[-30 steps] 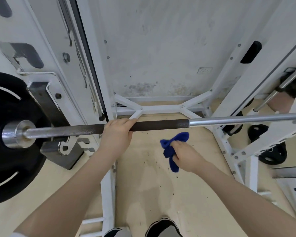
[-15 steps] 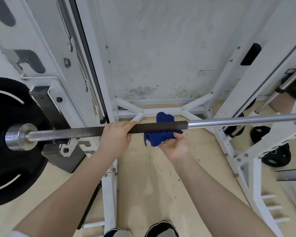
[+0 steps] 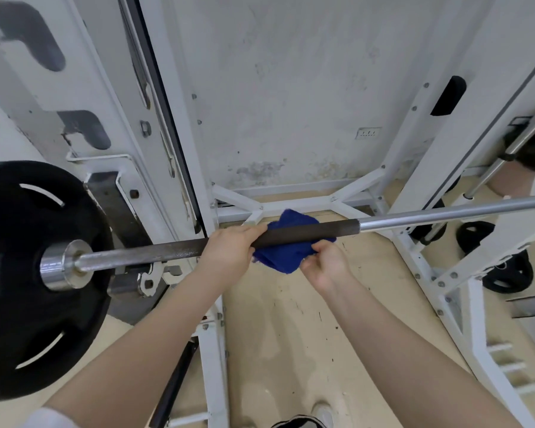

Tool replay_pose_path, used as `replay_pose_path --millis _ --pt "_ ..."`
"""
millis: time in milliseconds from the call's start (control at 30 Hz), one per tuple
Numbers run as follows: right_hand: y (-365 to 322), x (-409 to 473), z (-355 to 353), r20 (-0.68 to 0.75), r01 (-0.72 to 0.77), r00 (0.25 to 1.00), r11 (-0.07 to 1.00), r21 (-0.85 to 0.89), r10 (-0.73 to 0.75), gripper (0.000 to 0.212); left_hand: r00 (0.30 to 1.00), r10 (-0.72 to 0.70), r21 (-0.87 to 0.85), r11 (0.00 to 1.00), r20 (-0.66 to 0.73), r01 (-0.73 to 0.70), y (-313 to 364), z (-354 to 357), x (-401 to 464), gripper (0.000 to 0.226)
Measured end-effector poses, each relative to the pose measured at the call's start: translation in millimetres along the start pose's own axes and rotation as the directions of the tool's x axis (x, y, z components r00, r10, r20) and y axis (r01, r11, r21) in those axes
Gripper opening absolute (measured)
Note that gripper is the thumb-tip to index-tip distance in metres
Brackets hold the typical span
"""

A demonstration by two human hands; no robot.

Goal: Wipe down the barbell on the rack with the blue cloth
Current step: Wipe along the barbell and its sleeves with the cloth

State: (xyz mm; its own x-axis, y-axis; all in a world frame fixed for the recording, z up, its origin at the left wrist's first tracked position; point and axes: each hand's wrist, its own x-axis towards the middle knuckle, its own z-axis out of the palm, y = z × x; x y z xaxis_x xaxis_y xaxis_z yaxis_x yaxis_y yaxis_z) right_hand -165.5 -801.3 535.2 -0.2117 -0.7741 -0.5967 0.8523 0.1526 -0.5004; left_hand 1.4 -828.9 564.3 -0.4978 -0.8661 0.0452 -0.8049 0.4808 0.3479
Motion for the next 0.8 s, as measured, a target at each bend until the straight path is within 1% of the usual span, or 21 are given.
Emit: replay_pose_path --millis 67,167,233,267,300,367,400,467,500,567,633,667,733,800 --pt "-11.3 -0.3 -5.6 -0.045 0.019 0.999 1.0 0.02 -0.018 0.03 0.996 0.005 0.007 1.0 0.085 -0.006 -5.5 -8.4 0.0 0.049" --pt "-22.2 4.5 -14.9 -0.107 0.062 0.993 0.992 0.11 -0.05 0.028 0.991 -0.049 0.142 0.989 0.123 0.031 -23.3 -24.6 -5.5 0.052" --pt "-13.8 4.5 -6.4 -0.122 0.065 0.991 0.99 0.128 -0.049 0.025 0.989 -0.095 0.229 0.971 0.11 0.068 -34.5 -33.1 -11.9 0.041" --pt "-3.8 3.4 0.4 -0.091 0.053 0.995 0.99 0.128 -0.041 0.025 0.988 -0.108 0.241 0.967 0.11 0.079 -37.4 -35.2 -15.2 0.035" --pt "9.4 0.1 8.0 -0.038 0.023 0.999 0.994 0.109 -0.019 0.026 0.987 -0.117 0.232 0.969 0.111 0.089 -38.2 -35.7 -17.8 0.031" --pt "38.3 -5.5 19.8 0.056 -0.059 0.997 0.998 0.007 0.058 0.026 0.985 -0.135 0.197 0.974 0.111 0.111 -36.2 -35.2 -18.9 0.026" --pt "47.4 -9.8 24.3 0.082 -0.08 0.993 0.996 -0.045 0.083 0.026 0.984 -0.142 0.189 0.975 0.111 0.12 -35.1 -35.6 -18.1 0.025" --pt "49.3 -16.6 27.3 0.075 -0.086 0.993 0.991 -0.101 0.094 0.026 0.983 -0.15 0.177 0.976 0.106 0.13 -35.0 -35.6 -16.7 0.024" --pt "44.5 -15.8 24.9 0.059 -0.08 0.995 0.993 -0.084 0.085 0.026 0.983 -0.151 0.162 0.978 0.101 0.134 -36.3 -35.5 -17.0 0.026" --pt "31.9 -10.5 17.8 0.022 -0.055 0.998 0.998 0.019 0.054 0.025 0.985 -0.149 0.129 0.982 0.089 0.137 -38.9 -34.8 -18.8 0.031" --pt "26.7 -4.0 15.0 -0.008 -0.039 0.999 0.989 0.141 0.041 0.027 0.986 -0.146 0.127 0.983 0.075 0.136 -39.6 -34.0 -19.7 0.032" --pt "30.7 -4.2 17.9 -0.003 -0.043 0.999 0.986 0.16 0.044 0.03 0.987 -0.146 0.136 0.981 0.071 0.136 -39.2 -33.7 -19.1 0.031" --pt "54.9 -9.7 30.8 0.047 -0.088 0.995 0.991 0.102 0.084 0.035 0.987 -0.151 0.142 0.98 0.063 0.141 -39.0 -34.5 -16.8 0.03" --pt "88.7 -19.3 44.2 0.127 -0.18 0.975 0.983 -0.018 0.181 0.031 0.986 -0.159 0.127 0.98 0.059 0.15 -38.7 -36.0 -16.9 0.03"
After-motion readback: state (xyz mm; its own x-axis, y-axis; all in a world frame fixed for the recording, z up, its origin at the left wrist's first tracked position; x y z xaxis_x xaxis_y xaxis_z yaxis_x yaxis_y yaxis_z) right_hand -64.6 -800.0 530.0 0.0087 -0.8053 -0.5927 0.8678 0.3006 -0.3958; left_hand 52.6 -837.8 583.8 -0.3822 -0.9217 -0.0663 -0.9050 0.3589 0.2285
